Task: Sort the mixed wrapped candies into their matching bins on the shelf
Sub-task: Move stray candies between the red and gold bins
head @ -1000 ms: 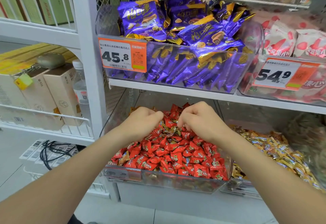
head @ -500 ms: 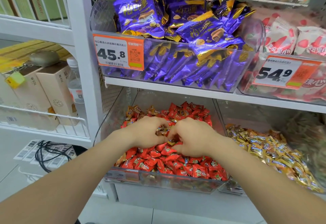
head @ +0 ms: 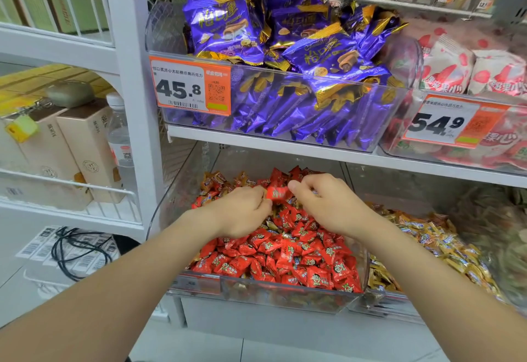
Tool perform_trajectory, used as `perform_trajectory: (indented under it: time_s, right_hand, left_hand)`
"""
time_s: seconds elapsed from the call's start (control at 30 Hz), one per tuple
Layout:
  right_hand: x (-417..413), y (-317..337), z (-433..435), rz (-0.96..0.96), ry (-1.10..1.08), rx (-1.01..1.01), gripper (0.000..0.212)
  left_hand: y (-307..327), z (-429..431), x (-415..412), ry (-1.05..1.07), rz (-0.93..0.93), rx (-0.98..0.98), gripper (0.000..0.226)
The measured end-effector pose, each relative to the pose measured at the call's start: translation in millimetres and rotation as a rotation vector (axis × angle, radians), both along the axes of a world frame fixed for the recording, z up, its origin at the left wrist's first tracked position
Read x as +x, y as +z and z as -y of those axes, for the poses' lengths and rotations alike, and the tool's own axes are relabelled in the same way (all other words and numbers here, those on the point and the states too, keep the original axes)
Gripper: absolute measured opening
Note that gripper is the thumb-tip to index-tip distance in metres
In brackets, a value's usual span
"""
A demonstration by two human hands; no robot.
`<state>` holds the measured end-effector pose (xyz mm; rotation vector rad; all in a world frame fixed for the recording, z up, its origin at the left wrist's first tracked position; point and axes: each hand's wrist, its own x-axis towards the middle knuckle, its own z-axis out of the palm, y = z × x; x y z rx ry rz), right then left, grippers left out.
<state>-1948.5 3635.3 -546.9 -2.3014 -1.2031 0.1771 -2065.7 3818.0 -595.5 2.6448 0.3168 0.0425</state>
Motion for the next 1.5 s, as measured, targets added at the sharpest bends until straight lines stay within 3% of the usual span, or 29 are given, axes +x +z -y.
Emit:
perform_trajectory:
  time_s: [0.13,0.27,0.33,0.43,0.57,0.67,0.8,0.9,1.0,1.1,1.27,1.5]
  right_hand:
    - [-0.4,-1.8,-2.5,-0.115,0.097,0.091,0.022]
    - [-4.8,2.6,-8.5,-0.075,0.099,0.02,0.033]
    - [-9.6,1.7,-14.0,0.036,0.137,-0.043,0.021]
    - [-18.9,-7.4,-23.4,0.232,0.201,-0.162,0.01]
    - [-25.9,-14.2,-35.2,0.477,0.209,-0.445,0.036]
    - [-20.4,-19.2,-44.4,0.503,0.2,-0.56,0.041]
    - [-8.6,-23.0,-53.6,0.368,0.208,-0.579,0.054]
    - [-2.0,-20.4,-52.1,0.291,0.225,-0.571,0.037]
    - [0.4,-20.1,-51.5,0.319,0.247,-0.622,0.037]
    - [-0.9,-20.5,-53.5,0.375,0.3,-0.686,0.049]
    - [10.9,-21.1,-43.8,0.262,0.316,-0.517,0.031]
    - [22.0,-5.6,-15.2,-0.057,0.228,-0.165,0.021]
  left_hand:
    - [14.9,4.3,-9.0,0.087,0.107,-0.054,0.042]
    - [17.8,-2.4,-14.2,0.174,0.161,-0.011,0.056]
    - [17.6,-7.1,-17.2,0.222,0.186,-0.008,0.062]
    - [16.6,-11.8,-20.2,0.266,0.204,-0.037,0.052]
    - [13.0,-13.3,-20.1,0.261,0.158,-0.05,0.039]
    - [11.0,-11.9,-21.4,0.168,0.09,-0.03,0.017]
    - [9.5,-5.0,-21.9,0.098,0.017,0.079,0.028]
    - [5.3,-1.9,-21.1,0.033,-0.063,0.237,0.029]
    - [5.1,-4.0,-19.8,-0.014,-0.122,0.268,0.04]
    - [3.6,-4.4,-19.2,-0.02,-0.117,0.274,0.034]
    - [-0.9,-7.5,-20.9,0.022,-0.06,0.242,0.018]
    - [17.0,-14.7,-21.3,0.198,0.148,-0.015,0.036]
